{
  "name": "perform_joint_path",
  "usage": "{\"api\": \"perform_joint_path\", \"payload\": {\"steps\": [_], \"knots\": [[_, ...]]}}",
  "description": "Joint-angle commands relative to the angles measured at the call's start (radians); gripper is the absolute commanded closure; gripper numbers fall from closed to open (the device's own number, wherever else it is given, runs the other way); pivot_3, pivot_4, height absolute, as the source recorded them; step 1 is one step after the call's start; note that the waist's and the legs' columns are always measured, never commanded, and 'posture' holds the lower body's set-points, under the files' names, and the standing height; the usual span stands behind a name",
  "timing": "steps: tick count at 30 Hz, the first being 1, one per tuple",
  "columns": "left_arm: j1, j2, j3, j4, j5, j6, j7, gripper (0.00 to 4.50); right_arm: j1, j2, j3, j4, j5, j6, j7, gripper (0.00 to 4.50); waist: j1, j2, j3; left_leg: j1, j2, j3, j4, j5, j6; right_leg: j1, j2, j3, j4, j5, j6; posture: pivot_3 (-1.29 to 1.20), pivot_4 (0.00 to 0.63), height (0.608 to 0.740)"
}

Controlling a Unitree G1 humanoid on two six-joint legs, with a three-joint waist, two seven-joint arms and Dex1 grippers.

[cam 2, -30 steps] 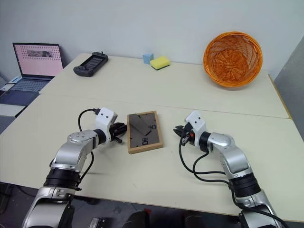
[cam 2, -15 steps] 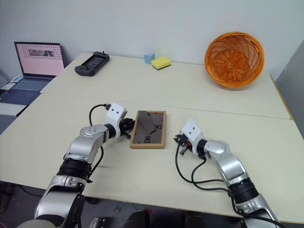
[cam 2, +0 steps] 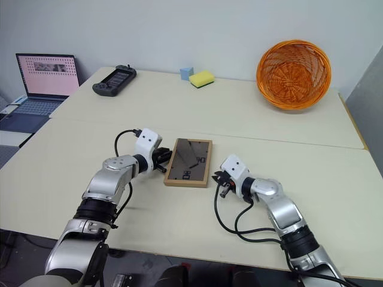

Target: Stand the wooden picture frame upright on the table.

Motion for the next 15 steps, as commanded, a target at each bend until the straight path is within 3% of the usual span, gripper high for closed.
{"api": "perform_joint_path", "payload": {"steps": [1, 15], "knots": [[-0.038, -0.021, -0.009, -0.003, 0.003, -0.034, -0.002, 3.32, -0.001, 0.015, -0.029, -0.091, 0.035, 0.042, -0.009, 3.91, 0.0, 0.0, 0.0, 0.0, 0.0, 0.0, 0.0, 0.0, 0.0, 0.0, 0.0, 0.0, 0.0, 0.0, 0.0, 0.0, 0.15, 0.74], [-0.049, -0.022, -0.012, -0.01, 0.005, -0.035, -0.02, 3.32, 0.039, -0.049, -0.106, -0.08, 0.042, 0.038, -0.023, 3.91, 0.001, 0.0, 0.0, 0.0, 0.0, 0.0, 0.0, 0.0, 0.0, 0.0, 0.0, 0.0, 0.0, 0.0, 0.0, 0.0, 0.15, 0.74]]}}
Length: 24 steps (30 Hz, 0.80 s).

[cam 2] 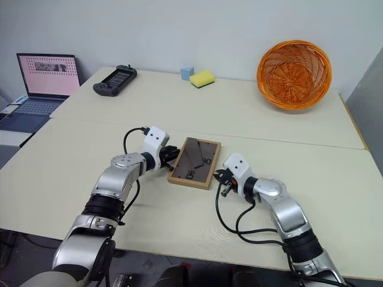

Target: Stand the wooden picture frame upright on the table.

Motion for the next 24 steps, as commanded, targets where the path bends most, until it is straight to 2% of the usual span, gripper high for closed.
{"api": "perform_joint_path", "payload": {"steps": [1, 7, 12, 16, 19, 21, 24], "knots": [[-0.025, 0.014, 0.001, -0.034, 0.003, -0.016, -0.015, 3.32, 0.001, -0.011, -0.044, -0.021, 0.015, -0.018, -0.004, 3.91, 0.0, 0.0, 0.0, 0.0, 0.0, 0.0, 0.0, 0.0, 0.0, 0.0, 0.0, 0.0, 0.0, 0.0, 0.0, 0.0, 0.15, 0.74], [-0.009, 0.063, 0.002, -0.067, -0.019, 0.008, -0.104, 3.32, 0.016, -0.015, -0.043, -0.029, 0.015, -0.02, 0.001, 3.91, -0.002, 0.0, 0.0, 0.0, 0.0, 0.0, 0.0, 0.0, 0.0, 0.0, 0.0, 0.0, 0.0, 0.0, 0.0, 0.0, 0.15, 0.74], [0.024, 0.157, 0.032, -0.148, -0.094, 0.143, -0.232, 3.32, 0.028, -0.028, -0.047, -0.036, 0.012, -0.027, 0.01, 3.91, -0.006, 0.0, 0.0, 0.0, 0.0, 0.0, 0.0, 0.0, 0.0, 0.0, 0.0, 0.0, 0.0, 0.0, 0.0, 0.0, 0.15, 0.74], [0.063, 0.234, 0.083, -0.332, -0.195, 0.55, -0.222, 3.32, 0.05, -0.053, -0.045, -0.029, 0.009, -0.045, 0.027, 3.91, -0.009, 0.0, 0.0, 0.0, 0.001, 0.0, 0.0, 0.0, 0.0, 0.0, 0.001, 0.0, 0.0, 0.0, 0.0, 0.0, 0.15, 0.74], [0.062, 0.191, 0.168, -0.442, -0.301, 0.918, -0.168, 3.32, 0.054, -0.053, -0.039, -0.02, 0.008, -0.059, 0.024, 3.91, -0.008, 0.0, 0.0, 0.0, 0.001, -0.001, 0.0, 0.0, 0.0, 0.0, 0.0, 0.0, 0.0, 0.0, 0.0, 0.0, 0.15, 0.74], [0.033, 0.128, 0.264, -0.448, -0.333, 1.105, -0.118, 3.32, 0.052, -0.04, -0.042, -0.017, 0.012, -0.061, 0.012, 3.91, -0.005, 0.0, 0.0, 0.0, 0.0, -0.001, 0.0, 0.0, 0.0, 0.0, 0.0, 0.0, 0.0, 0.0, 0.0, 0.0, 0.15, 0.74], [0.008, 0.049, 0.362, -0.436, -0.375, 1.187, -0.022, 3.32, 0.055, -0.027, -0.042, -0.021, 0.01, -0.06, 0.002, 3.91, -0.006, 0.0, 0.0, 0.0, 0.0, -0.001, 0.0, 0.0, 0.0, 0.001, 0.0, -0.001, 0.0, 0.0, 0.0, 0.0, 0.15, 0.74]]}}
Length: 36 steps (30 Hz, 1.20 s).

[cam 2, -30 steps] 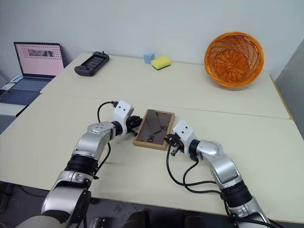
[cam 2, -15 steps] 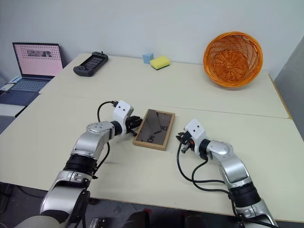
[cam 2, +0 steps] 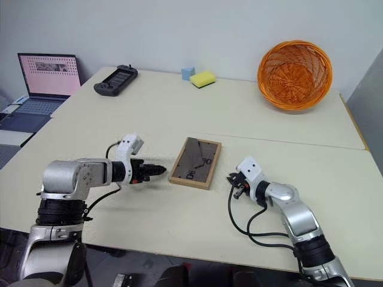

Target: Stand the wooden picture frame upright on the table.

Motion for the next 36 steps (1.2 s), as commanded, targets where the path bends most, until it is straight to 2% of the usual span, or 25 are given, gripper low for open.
{"api": "perform_joint_path", "payload": {"steps": [1, 7, 11, 17, 20, 29, 32, 36], "knots": [[-0.039, -0.051, 0.102, -0.032, -0.088, 0.086, 0.096, 3.32, -0.002, 0.008, -0.013, -0.027, 0.005, -0.02, -0.008, 3.91, 0.0, 0.0, 0.0, 0.0, 0.0, 0.0, 0.0, 0.0, 0.0, 0.0, 0.0, 0.0, 0.0, 0.0, 0.0, 0.0, 0.15, 0.74], [-0.052, -0.039, 0.135, 0.014, -0.292, 0.086, 0.183, 3.32, 0.02, -0.014, -0.012, -0.048, 0.0, -0.017, 0.004, 3.91, 0.0, 0.0, 0.0, 0.0, 0.001, 0.0, 0.0, 0.0, 0.0, 0.0, 0.0, 0.0, 0.0, 0.0, 0.0, 0.0, 0.15, 0.74], [-0.067, 0.02, 0.142, 0.061, -0.407, 0.086, 0.21, 3.32, 0.024, -0.029, -0.029, -0.048, 0.007, -0.014, 0.002, 3.91, -0.002, 0.0, 0.0, 0.0, 0.001, 0.0, 0.0, 0.0, 0.0, 0.0, 0.0, 0.0, 0.0, 0.0, 0.0, 0.0, 0.15, 0.74], [-0.024, 0.123, 0.111, 0.087, -0.689, 0.086, 0.243, 3.32, 0.032, -0.039, -0.029, -0.052, 0.01, -0.016, 0.003, 3.91, 0.0, 0.0, 0.0, 0.0, 0.001, 0.0, 0.0, 0.0, 0.0, 0.0, -0.001, 0.0, 0.0, 0.0, 0.0, 0.0, 0.15, 0.74], [0.011, 0.149, 0.101, 0.09, -0.813, 0.086, 0.311, 3.32, 0.031, -0.035, -0.027, -0.058, 0.008, -0.012, -0.002, 3.91, 0.0, 0.0, 0.0, 0.0, 0.001, 0.0, 0.0, 0.0, 0.0, 0.0, -0.001, 0.0, 0.0, 0.0, 0.0, 0.0, 0.15, 0.74], [0.127, 0.198, 0.1, 0.114, -1.063, 0.086, 0.549, 3.32, 0.059, -0.036, -0.026, -0.074, 0.004, -0.017, -0.006, 3.91, 0.002, 0.0, 0.0, 0.001, 0.001, 0.0, 0.0, 0.0, 0.0, 0.0, -0.001, 0.0, 0.001, 0.0, 0.0, 0.0, 0.15, 0.74], [0.103, 0.228, 0.111, 0.14, -1.087, 0.086, 0.57, 2.87, 0.069, -0.04, -0.025, -0.075, 0.004, -0.018, -0.003, 3.92, 0.002, 0.0, 0.0, 0.001, 0.0, 0.0, 0.0, 0.0, 0.0, 0.0, -0.001, 0.001, 0.0, 0.0, 0.0, 0.0, 0.15, 0.74], [0.066, 0.239, 0.119, 0.182, -1.091, 0.086, 0.593, 2.05, 0.064, -0.036, -0.024, -0.069, 0.004, -0.017, -0.004, 3.92, 0.0, 0.0, 0.0, 0.001, 0.001, 0.0, -0.001, 0.0, 0.0, -0.001, 0.0, 0.0, 0.0, 0.0, 0.0, 0.0, 0.15, 0.74]]}}
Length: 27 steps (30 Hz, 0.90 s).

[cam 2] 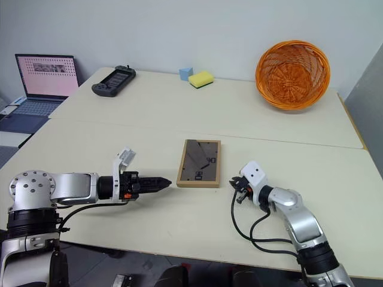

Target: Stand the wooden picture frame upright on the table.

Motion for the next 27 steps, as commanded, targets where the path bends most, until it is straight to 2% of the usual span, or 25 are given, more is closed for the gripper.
{"api": "perform_joint_path", "payload": {"steps": [1, 8, 13, 27], "knots": [[-0.032, 0.009, 0.029, 0.007, -0.028, 0.004, 0.018, 1.9, -0.006, 0.001, -0.013, -0.036, 0.004, -0.017, -0.002, 3.92, 0.0, 0.0, 0.0, 0.0, 0.0, 0.0, 0.0, 0.0, 0.0, 0.0, 0.0, 0.0, 0.0, 0.0, 0.0, 0.0, 0.15, 0.74], [-0.045, 0.003, 0.04, 0.032, 0.004, 0.004, 0.002, 0.43, -0.01, 0.004, -0.011, -0.036, 0.005, -0.018, 0.0, 3.92, 0.0, 0.0, 0.0, 0.0, 0.0, 0.0, 0.0, 0.0, 0.0, 0.0, 0.0, 0.0, 0.0, 0.0, 0.0, 0.0, 0.15, 0.74], [-0.038, 0.01, 0.008, 0.057, 0.011, 0.004, -0.032, 0.43, -0.011, -0.003, -0.016, -0.041, 0.003, -0.021, 0.0, 3.92, 0.0, 0.0, 0.0, 0.0, 0.0, 0.0, 0.0, 0.0, 0.0, 0.0, 0.0, 0.0, 0.0, 0.0, 0.0, 0.0, 0.15, 0.74], [-0.129, -0.098, -0.082, 0.166, 0.308, -0.093, -0.237, 0.43, -0.03, -0.026, -0.043, -0.067, -0.005, -0.029, -0.013, 3.92, 0.0, 0.0, 0.0, 0.0, -0.001, 0.001, 0.0, 0.0, 0.0, 0.0, 0.0, 0.0, 0.0, 0.0, 0.0, 0.0, 0.15, 0.74]]}}
